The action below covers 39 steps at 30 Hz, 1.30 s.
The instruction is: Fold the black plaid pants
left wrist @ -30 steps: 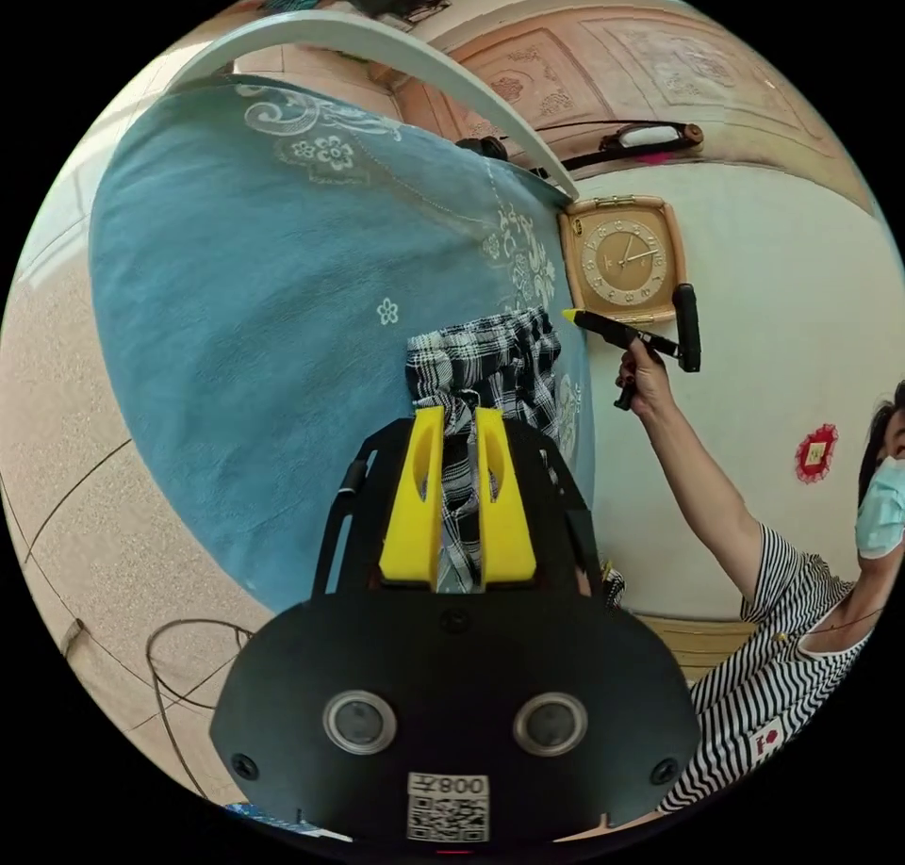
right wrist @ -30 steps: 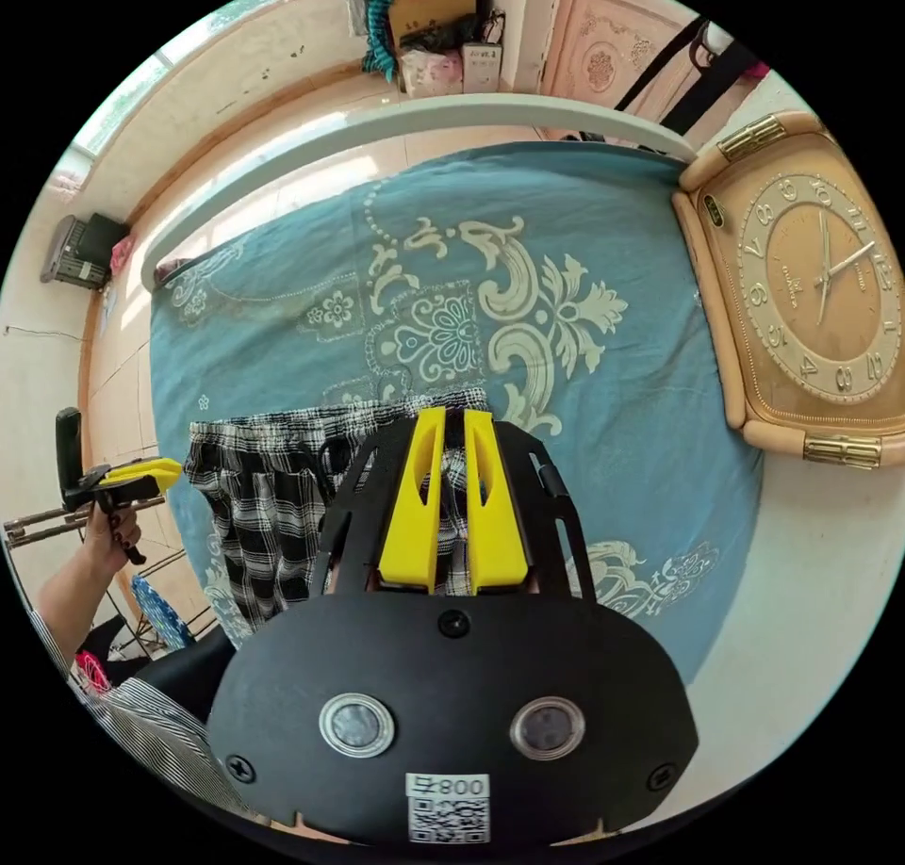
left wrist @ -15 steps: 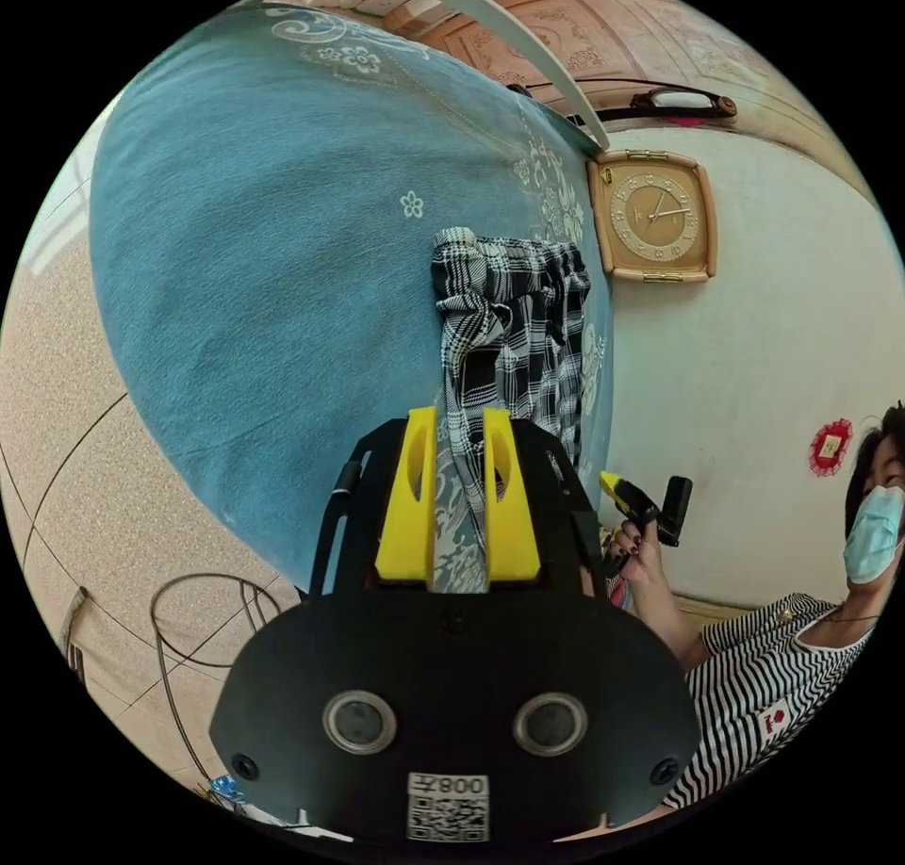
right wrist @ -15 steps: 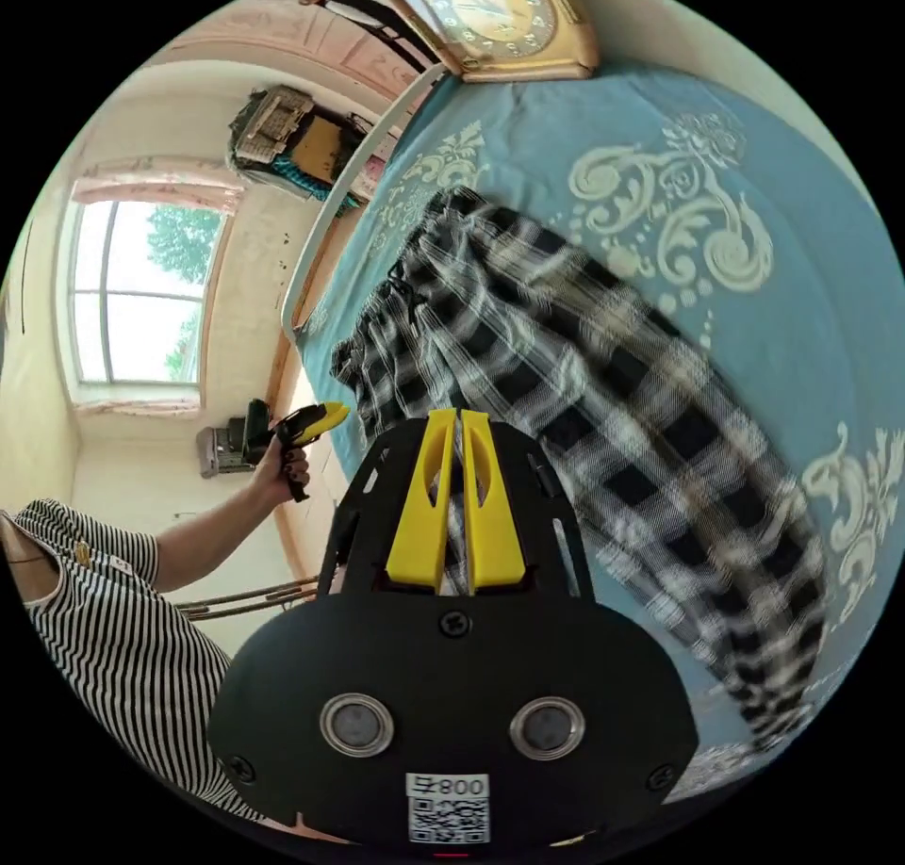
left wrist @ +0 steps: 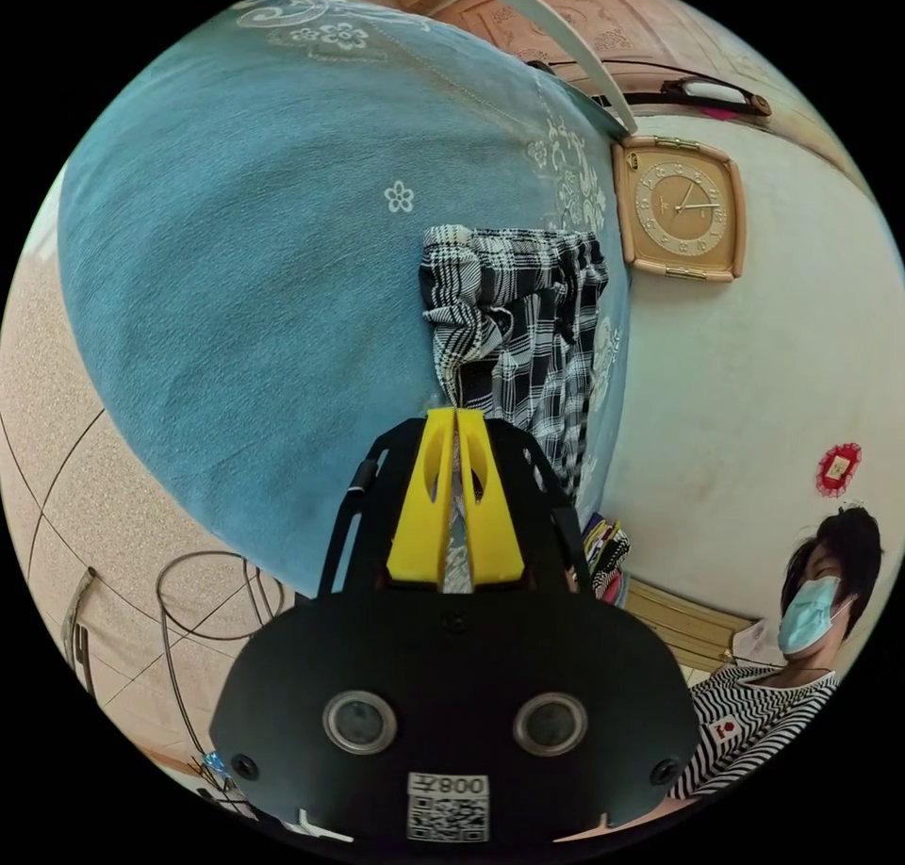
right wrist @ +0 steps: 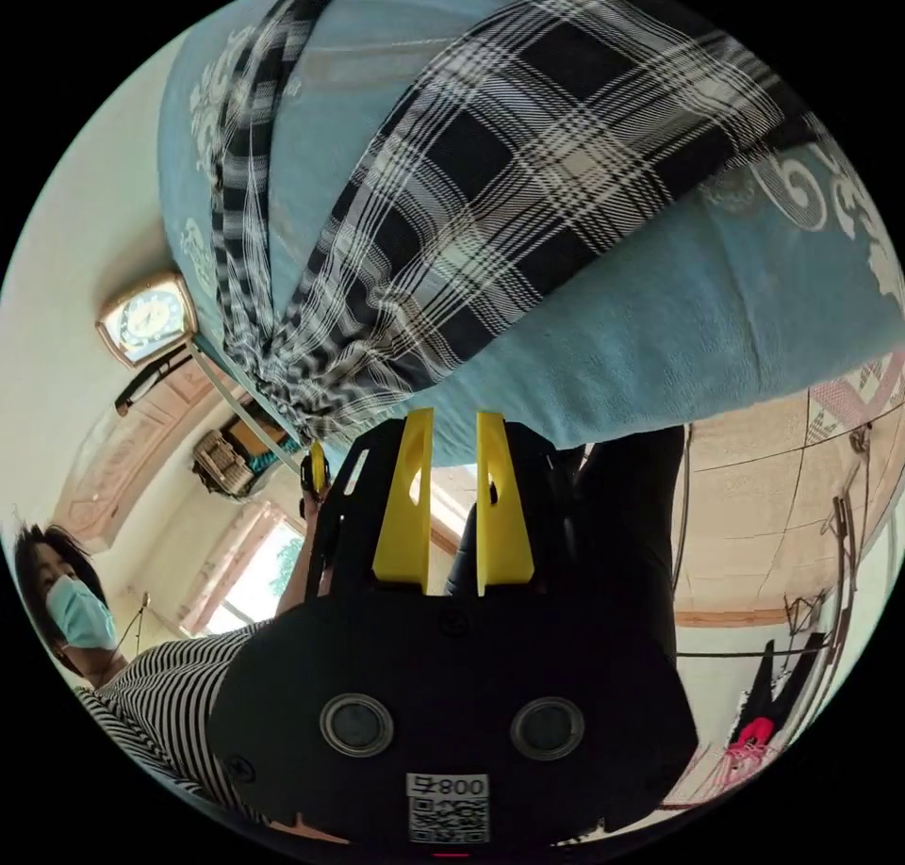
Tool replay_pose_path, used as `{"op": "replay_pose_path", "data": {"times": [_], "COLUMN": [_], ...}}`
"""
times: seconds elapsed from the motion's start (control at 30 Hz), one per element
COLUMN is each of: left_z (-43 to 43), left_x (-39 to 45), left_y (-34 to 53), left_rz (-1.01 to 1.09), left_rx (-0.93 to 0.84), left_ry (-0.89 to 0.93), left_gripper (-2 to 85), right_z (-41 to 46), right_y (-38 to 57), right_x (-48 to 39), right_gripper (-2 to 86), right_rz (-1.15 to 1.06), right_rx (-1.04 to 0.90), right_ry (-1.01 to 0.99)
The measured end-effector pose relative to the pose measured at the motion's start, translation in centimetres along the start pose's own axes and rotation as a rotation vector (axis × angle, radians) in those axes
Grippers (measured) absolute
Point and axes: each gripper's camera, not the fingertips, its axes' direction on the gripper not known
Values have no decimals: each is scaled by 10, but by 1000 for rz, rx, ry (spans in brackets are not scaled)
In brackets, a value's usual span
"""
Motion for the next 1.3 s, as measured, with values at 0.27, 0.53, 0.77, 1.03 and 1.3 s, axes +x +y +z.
{"op": "replay_pose_path", "data": {"times": [0.27,0.53,0.77,1.03,1.3], "left_z": [-2,13,-12,-37,-40], "left_x": [27,45,48,56,63], "left_y": [4,2,17,34,49], "left_rz": [32,45,29,46,101], "left_rx": [-18,-82,-74,-82,-95], "left_ry": [-83,-163,-230,-313,-355], "left_gripper": [17,16,11,9,10], "right_z": [21,46,39,27,54], "right_y": [-43,-83,-110,-139,-171], "right_x": [55,105,166,232,277], "right_gripper": [81,81,79,77,82], "right_rz": [53,82,173,243,195], "right_rx": [98,117,255,407,423], "right_ry": [-70,-104,-137,-123,-172]}}
